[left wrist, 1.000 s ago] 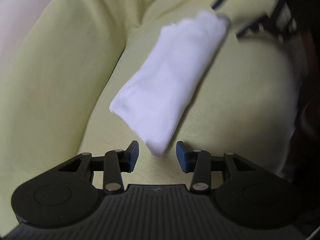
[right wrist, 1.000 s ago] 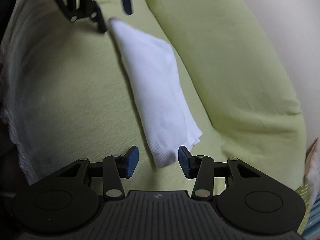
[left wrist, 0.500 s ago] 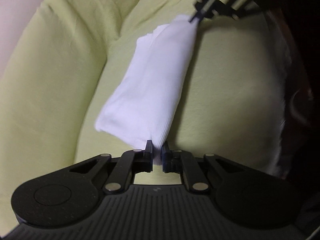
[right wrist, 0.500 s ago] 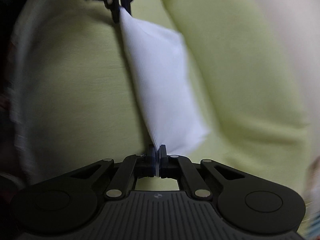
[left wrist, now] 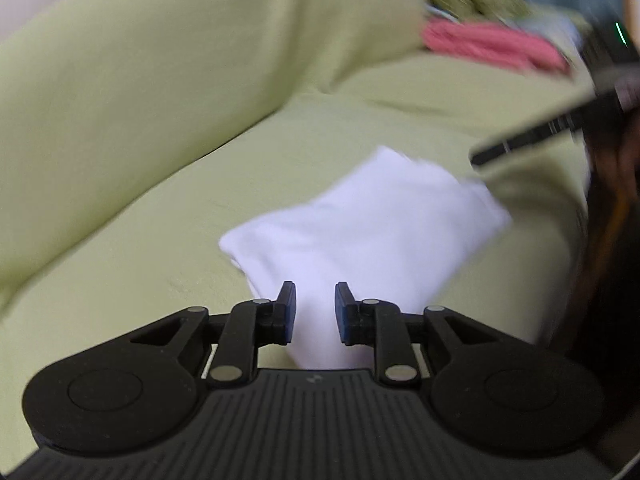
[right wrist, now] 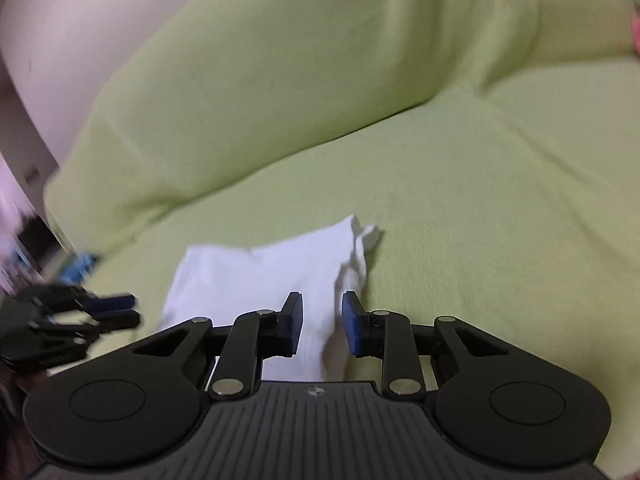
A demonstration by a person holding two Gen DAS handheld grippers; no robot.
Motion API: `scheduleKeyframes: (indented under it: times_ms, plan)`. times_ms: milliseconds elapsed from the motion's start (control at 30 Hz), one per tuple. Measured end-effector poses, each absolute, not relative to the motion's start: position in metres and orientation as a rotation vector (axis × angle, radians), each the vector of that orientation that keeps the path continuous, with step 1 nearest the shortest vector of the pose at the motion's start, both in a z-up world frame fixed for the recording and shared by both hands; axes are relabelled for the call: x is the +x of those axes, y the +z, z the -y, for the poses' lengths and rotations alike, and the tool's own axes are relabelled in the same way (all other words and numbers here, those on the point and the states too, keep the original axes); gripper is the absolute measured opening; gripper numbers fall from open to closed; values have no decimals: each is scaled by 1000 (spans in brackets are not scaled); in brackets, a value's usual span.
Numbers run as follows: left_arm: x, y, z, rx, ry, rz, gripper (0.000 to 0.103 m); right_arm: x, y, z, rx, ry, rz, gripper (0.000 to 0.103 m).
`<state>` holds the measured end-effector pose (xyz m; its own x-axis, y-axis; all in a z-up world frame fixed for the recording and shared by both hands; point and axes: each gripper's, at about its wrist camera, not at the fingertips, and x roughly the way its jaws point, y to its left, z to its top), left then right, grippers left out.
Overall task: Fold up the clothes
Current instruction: 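Open both grippers, release the folded tank top and pat it flat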
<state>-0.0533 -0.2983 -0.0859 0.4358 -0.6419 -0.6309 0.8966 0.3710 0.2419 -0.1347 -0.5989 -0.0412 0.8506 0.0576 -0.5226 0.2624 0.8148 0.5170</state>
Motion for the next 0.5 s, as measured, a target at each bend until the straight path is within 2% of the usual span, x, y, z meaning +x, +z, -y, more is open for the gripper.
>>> scheduleKeyframes:
  times_ms: [200,267,300,500]
  plan:
    - [-7,-91,320,419,-971,-622,20,-137,-78,616,726,-78,-576,26]
    - [2,-97,323,415,-953,-639,20,-139,-85,610,744,-56,-579,18]
    - [6,-100,325,414,-943,-648,20,-140,-88,607,754,-45,-581,5]
    - [25,-107,333,388,-939,-664,20,-131,-98,612,722,-92,-521,1]
